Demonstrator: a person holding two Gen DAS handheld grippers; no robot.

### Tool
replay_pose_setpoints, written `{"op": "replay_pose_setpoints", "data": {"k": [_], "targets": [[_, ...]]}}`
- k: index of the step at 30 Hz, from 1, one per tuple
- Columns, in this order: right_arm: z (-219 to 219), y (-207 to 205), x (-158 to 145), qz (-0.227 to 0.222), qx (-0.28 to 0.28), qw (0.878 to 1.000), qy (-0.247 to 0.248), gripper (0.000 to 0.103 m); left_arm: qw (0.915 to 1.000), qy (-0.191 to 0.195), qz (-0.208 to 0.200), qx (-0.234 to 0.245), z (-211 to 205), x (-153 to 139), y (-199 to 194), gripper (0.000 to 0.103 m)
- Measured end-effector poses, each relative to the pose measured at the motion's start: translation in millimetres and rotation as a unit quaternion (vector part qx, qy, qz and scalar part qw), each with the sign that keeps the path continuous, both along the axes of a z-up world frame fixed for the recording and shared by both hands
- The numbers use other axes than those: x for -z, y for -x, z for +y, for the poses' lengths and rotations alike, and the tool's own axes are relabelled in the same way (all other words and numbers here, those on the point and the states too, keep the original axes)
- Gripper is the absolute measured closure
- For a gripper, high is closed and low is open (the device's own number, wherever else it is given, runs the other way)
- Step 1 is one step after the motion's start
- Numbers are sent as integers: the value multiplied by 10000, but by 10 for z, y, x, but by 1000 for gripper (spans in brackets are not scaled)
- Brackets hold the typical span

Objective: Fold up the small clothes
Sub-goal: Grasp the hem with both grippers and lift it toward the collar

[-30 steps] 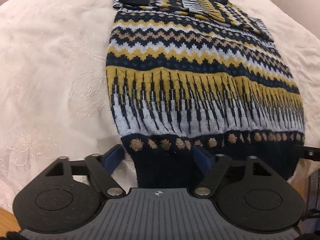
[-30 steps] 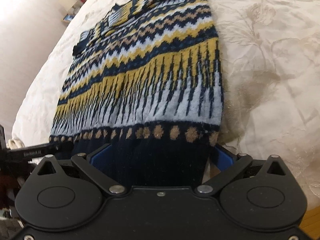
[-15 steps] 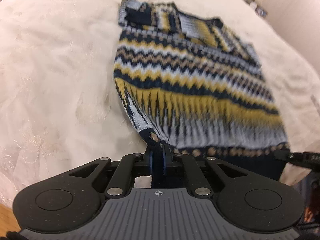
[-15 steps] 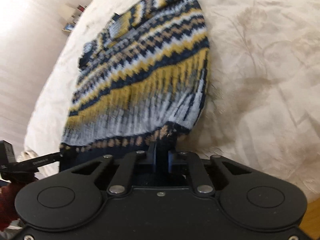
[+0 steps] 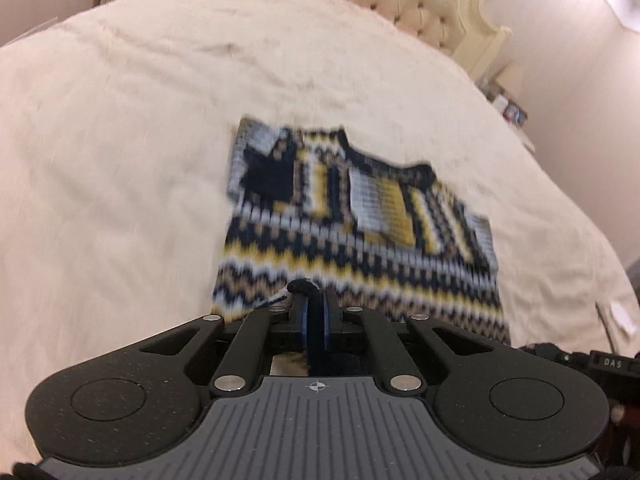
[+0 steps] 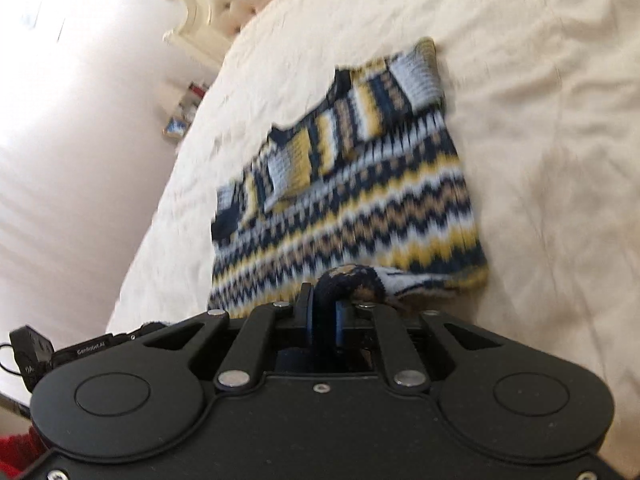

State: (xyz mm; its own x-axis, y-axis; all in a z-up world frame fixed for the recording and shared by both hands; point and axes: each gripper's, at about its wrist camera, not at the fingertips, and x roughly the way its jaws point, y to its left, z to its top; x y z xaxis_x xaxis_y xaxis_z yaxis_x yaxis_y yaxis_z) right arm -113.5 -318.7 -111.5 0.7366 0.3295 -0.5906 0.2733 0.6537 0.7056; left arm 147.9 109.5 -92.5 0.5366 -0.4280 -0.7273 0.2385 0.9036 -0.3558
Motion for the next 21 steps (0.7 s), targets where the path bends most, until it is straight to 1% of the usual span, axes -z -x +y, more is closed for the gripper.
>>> {"op": "replay_pose_setpoints", "data": {"k": [3, 8, 15, 18, 21], "targets": [[-78, -173, -39, -106, 107, 9999, -28, 85, 9999, 67, -122, -7, -35, -62, -217, 97], [-160, -524, -137, -241, 208, 9995, 76, 85, 9994, 172, -294, 19, -105, -132, -550, 97], [-298, -992, -315, -429, 411, 9980, 222, 85, 9986, 324, -400, 106, -177, -191, -1070, 97], [-360, -1186, -334, -448, 530, 9972, 276, 85, 9985, 301, -436, 117, -249, -175, -1280, 97], [-439, -1396, -287, -363, 620, 9971, 241, 85, 9986, 219, -463, 122, -353, -140, -1462, 97]]}}
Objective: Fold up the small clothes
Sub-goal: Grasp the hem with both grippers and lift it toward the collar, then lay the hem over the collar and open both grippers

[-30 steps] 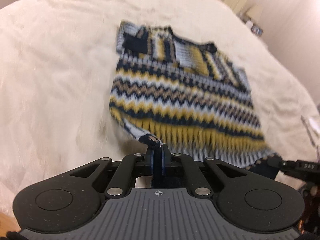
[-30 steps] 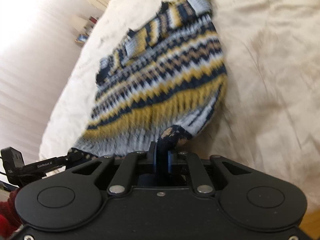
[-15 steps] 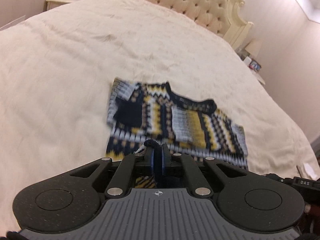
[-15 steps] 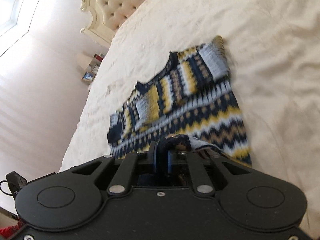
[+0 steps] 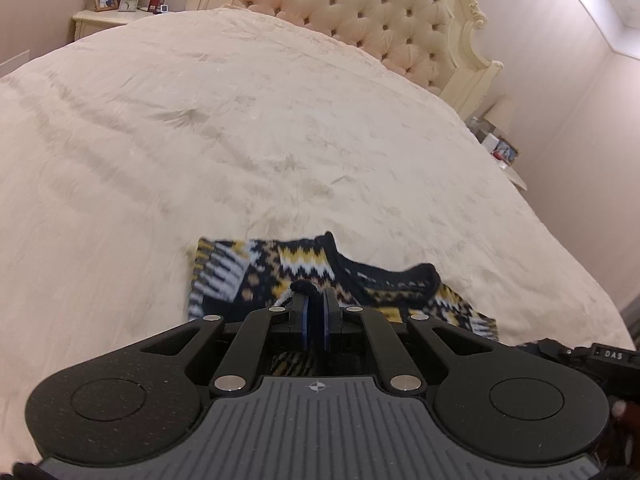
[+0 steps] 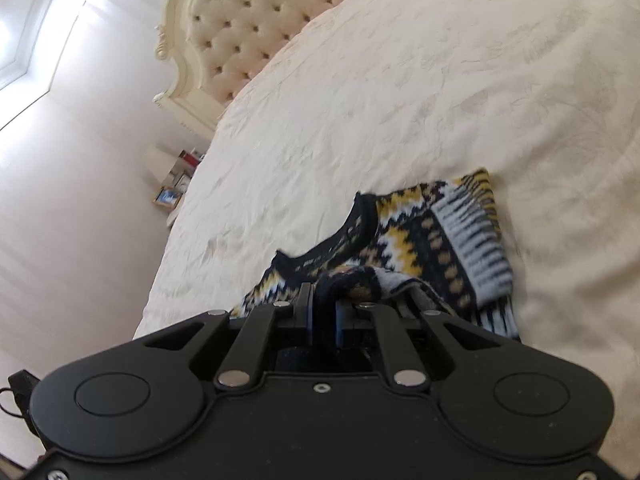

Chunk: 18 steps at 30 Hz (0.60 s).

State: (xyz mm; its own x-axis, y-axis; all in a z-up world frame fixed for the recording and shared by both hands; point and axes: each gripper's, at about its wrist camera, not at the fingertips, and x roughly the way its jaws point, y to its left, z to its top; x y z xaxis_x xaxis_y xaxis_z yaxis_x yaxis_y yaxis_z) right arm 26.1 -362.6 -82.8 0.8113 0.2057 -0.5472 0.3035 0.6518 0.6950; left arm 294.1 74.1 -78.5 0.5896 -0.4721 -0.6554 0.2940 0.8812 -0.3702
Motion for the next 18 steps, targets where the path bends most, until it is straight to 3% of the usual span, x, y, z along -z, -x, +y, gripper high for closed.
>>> {"op": "replay_pose_setpoints", "data": {"k": [9, 13, 16, 18], "targets": [[-281, -647, 243, 397, -133, 9991, -105, 84, 9985, -290, 259, -391, -243, 216, -415, 96], [-374, -865, 372, 663, -279, 9974, -70, 77, 9971, -473, 381, -461, -338, 311, -547, 94], [-427, -968, 437, 797, -342, 9962, -61, 76, 9961, -508, 496, -516, -365, 389, -620, 80], [-457, -1027, 477, 848, -440, 9954, -48, 74, 9956, -471, 508, -630, -355, 431, -664, 62]]}}
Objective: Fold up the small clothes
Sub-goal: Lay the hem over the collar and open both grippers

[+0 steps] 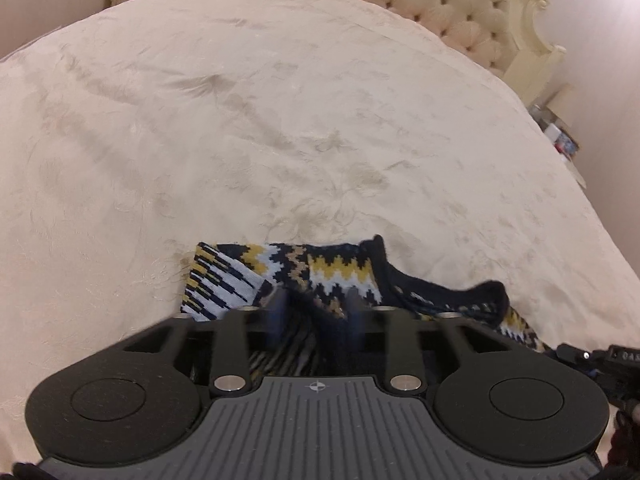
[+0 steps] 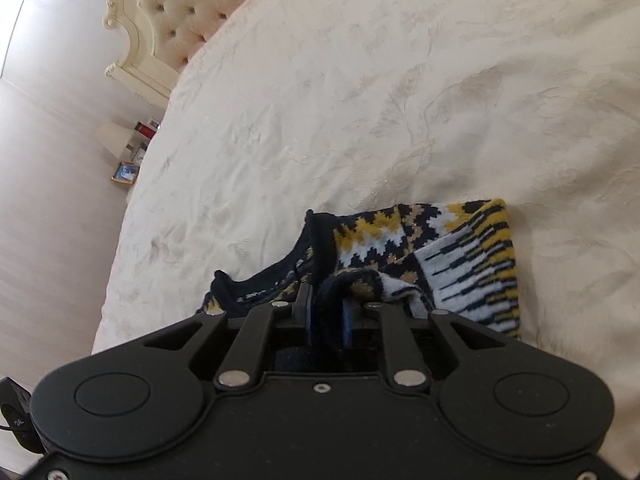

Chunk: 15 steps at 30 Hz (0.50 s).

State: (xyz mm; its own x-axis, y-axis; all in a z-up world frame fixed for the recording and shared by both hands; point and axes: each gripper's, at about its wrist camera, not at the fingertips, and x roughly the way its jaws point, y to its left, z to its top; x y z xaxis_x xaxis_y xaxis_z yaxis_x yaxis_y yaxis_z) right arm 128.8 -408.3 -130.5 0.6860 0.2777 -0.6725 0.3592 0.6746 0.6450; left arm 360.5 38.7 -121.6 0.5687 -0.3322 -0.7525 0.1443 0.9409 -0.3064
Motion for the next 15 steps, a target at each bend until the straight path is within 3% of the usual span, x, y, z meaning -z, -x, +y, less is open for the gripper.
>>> {"op": "replay_pose_setpoints", "data": {"k": [4, 10, 15], "targets": [[-39, -90, 90, 32, -149, 9999, -2, 47, 9997, -78, 39, -208, 39, 71, -106, 54], [-139, -170, 165, -11, 53, 10000, -57, 34, 9996, -208, 122, -121, 73, 126, -199, 48], [-170, -170, 101, -88, 45, 9997, 231, 31, 9995, -294, 50, 89, 72, 90, -149, 41]]}}
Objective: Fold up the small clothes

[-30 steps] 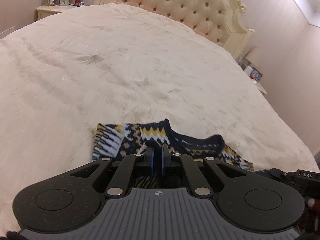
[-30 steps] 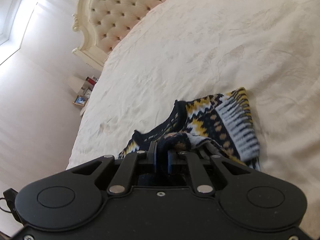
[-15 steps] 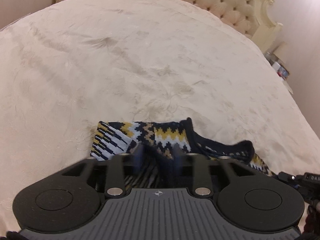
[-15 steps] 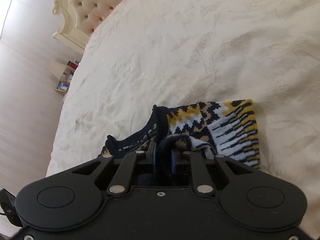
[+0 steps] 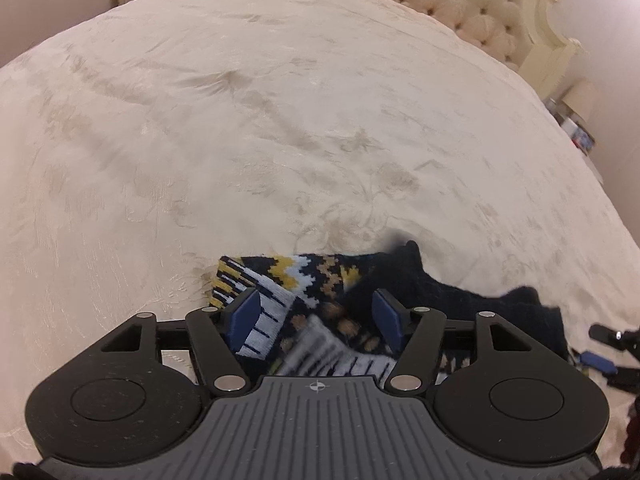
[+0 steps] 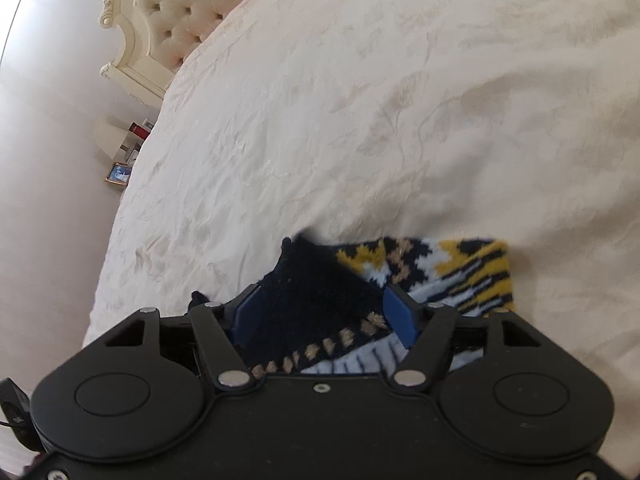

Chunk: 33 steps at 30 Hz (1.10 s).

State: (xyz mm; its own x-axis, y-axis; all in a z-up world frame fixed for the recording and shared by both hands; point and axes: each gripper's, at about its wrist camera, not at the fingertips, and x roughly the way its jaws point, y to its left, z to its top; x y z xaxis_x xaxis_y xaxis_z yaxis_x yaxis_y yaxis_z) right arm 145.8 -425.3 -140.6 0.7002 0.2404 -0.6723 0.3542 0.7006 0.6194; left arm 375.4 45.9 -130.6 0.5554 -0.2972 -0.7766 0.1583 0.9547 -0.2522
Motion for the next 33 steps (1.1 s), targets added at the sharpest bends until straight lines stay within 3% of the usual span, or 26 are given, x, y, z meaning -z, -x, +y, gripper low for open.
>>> {"op": "replay_pose_setpoints", "data": {"k": [8, 16, 17, 19, 20, 21, 22, 24, 29, 31, 33], "targets": [[123, 70, -9, 213, -472, 9968, 615, 26, 9963, -472, 193, 694, -167, 156, 103, 38], [227, -77, 76, 400, -1100, 9865, 1146, 26, 9860, -845, 545, 1329, -378, 433, -41, 38], [237, -104, 90, 422, -1155, 9851, 1204, 26, 9857, -853, 563, 1337, -382, 454, -55, 39], [255, -153, 121, 472, -1255, 9827, 1281, 27, 9859, -780, 555, 1371, -375, 464, -67, 53], [263, -173, 130, 508, -1309, 9812, 1322, 30, 9858, -798, 503, 1391, -375, 456, -58, 71], [279, -191, 132, 539, -1375, 9793, 1384, 43, 9856, -925, 423, 1351, -390, 440, -44, 89], [308, -209, 126, 613, -1432, 9758, 1533, 64, 9855, -1021, 337, 1315, -397, 423, -20, 93], [377, -226, 96, 674, -1602, 9687, 1771, 87, 9858, -1036, 239, 1302, -397, 390, 43, 96], [555, -163, -153, 268, -1926, 9523, 2350, 92, 9847, -1158, -381, 1244, -374, 115, 194, 96], [523, -189, -223, 197, -1826, 9500, 2524, 93, 9846, -1171, -325, 1257, -356, 137, 107, 96], [459, -273, -168, 345, -1781, 9511, 2499, 93, 9820, -1339, 4, 1330, -376, 295, -25, 92]]}}
